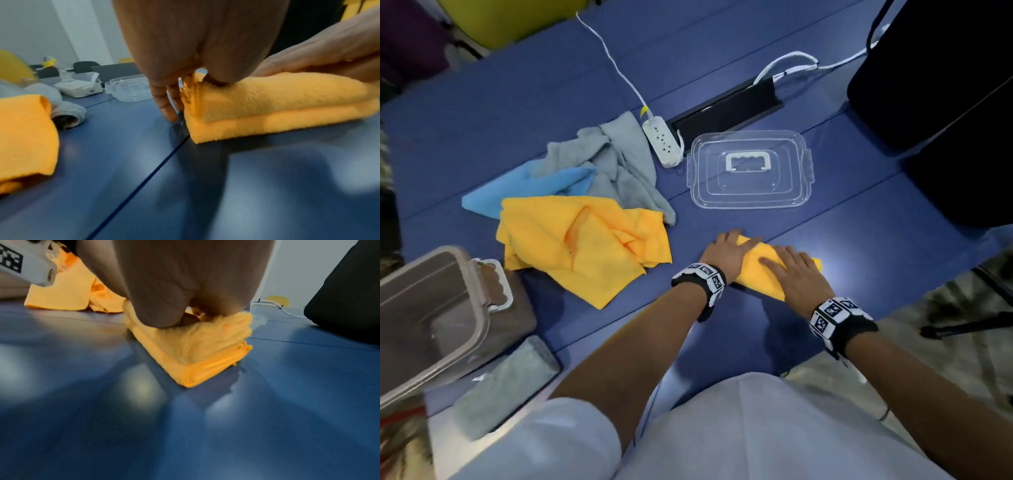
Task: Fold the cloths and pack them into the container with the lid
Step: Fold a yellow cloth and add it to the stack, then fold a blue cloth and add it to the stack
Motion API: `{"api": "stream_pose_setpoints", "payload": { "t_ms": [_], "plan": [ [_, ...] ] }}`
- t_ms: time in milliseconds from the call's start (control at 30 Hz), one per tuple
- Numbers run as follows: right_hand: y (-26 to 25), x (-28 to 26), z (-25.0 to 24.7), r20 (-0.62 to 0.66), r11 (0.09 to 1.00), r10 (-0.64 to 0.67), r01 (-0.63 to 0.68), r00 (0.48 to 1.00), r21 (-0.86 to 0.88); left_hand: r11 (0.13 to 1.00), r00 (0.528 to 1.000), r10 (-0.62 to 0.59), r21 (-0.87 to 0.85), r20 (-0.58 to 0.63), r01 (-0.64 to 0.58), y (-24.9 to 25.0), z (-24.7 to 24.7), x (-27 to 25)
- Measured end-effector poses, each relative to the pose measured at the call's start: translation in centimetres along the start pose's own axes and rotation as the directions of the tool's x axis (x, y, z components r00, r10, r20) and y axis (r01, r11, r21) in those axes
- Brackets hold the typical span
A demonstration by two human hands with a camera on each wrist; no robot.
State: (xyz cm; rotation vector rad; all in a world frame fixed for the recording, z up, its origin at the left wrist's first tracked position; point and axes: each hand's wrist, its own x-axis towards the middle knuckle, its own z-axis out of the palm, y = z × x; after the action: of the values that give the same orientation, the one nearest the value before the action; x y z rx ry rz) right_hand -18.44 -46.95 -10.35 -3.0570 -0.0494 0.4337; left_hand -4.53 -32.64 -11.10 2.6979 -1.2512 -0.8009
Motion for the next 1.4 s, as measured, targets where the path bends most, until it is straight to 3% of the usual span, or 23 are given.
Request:
{"api": "stream_pose_setpoints", "payload": {
  "t_ms": [167, 333, 467, 533, 633, 700, 733, 867, 967, 1033, 1133, 1200, 1233, 1300, 1333, 1400],
  "plan": [
    [-2.0, 3.6, -4.3, -0.181, 0.989, 0.043, -0.016, 0.983, 0.145, 0.972, 0.978, -0.134, -0.215, -0.163, 0.097, -4.4, -3.7, -0.6],
    [-5.1, 6.8, -8.2, -0.244, 0.954, 0.057, 0.019, 0.968, 0.298, 0.940, 0.862, -0.337, -0.084, -0.379, 0.330, -12.9, -10.8, -2.5],
    [-8.0, 8.4, -9.2, -0.217, 0.932, 0.041, 0.041, 0.975, 0.360, 0.836, 0.765, -0.461, 0.070, -0.450, 0.545, -20.3, -14.9, -5.5],
    [-9.1, 8.6, -9.3, -0.188, 0.927, 0.020, 0.052, 0.982, 0.372, 0.802, 0.770, -0.499, 0.125, -0.399, 0.584, -23.0, -15.7, -6.9],
    [-11.2, 9.3, -9.9, -0.162, 0.919, -0.029, 0.090, 0.986, 0.385, 0.850, 0.826, -0.486, 0.066, -0.285, 0.523, -25.9, -15.9, -9.2],
    [-12.6, 10.0, -10.7, -0.162, 0.912, -0.051, 0.112, 0.985, 0.395, 0.896, 0.841, -0.423, -0.019, -0.337, 0.443, -26.1, -16.8, -10.7],
    [-13.4, 10.4, -11.4, -0.187, 0.900, -0.062, 0.136, 0.980, 0.414, 0.910, 0.822, -0.399, -0.062, -0.407, 0.411, -25.7, -17.7, -11.5],
    [-16.9, 11.2, -15.2, -0.435, 0.790, -0.100, 0.338, 0.895, 0.511, 0.910, 0.606, -0.397, -0.211, -0.689, 0.356, -23.8, -23.9, -15.9],
    [-19.7, 10.9, -18.5, -0.618, 0.704, -0.064, 0.474, 0.783, 0.529, 0.888, 0.388, -0.396, -0.239, -0.832, 0.394, -22.6, -30.1, -20.5],
    [-21.3, 10.7, -20.9, -0.680, 0.650, 0.048, 0.494, 0.732, 0.577, 0.914, 0.281, -0.361, -0.278, -0.889, 0.295, -21.7, -33.7, -23.4],
    [-23.0, 10.7, -24.7, -0.756, 0.599, 0.151, 0.549, 0.638, 0.583, 0.976, 0.113, -0.219, -0.218, -0.969, 0.018, -20.8, -37.3, -27.6],
    [-24.1, 10.6, -27.0, -0.751, 0.559, 0.131, 0.578, 0.647, 0.595, 0.973, 0.143, -0.156, -0.177, -0.977, -0.149, -19.7, -38.1, -29.9],
    [-24.6, 10.6, -27.9, -0.733, 0.534, 0.108, 0.582, 0.672, 0.613, 0.978, 0.144, -0.128, -0.149, -0.981, -0.144, -18.6, -38.2, -31.1],
    [-25.6, 10.7, -29.0, -0.695, 0.533, 0.079, 0.559, 0.715, 0.636, 0.989, 0.079, -0.096, -0.105, -0.992, -0.109, -16.8, -38.3, -32.6],
    [-26.0, 10.8, -29.3, -0.685, 0.559, 0.077, 0.538, 0.724, 0.631, 0.983, 0.083, -0.129, -0.139, -0.988, -0.119, -15.6, -38.0, -33.3],
    [-26.1, 11.0, -29.3, -0.669, 0.619, 0.112, 0.475, 0.735, 0.625, 0.966, 0.146, -0.069, -0.103, -0.987, -0.238, -14.1, -36.4, -34.5]
  ]
}}
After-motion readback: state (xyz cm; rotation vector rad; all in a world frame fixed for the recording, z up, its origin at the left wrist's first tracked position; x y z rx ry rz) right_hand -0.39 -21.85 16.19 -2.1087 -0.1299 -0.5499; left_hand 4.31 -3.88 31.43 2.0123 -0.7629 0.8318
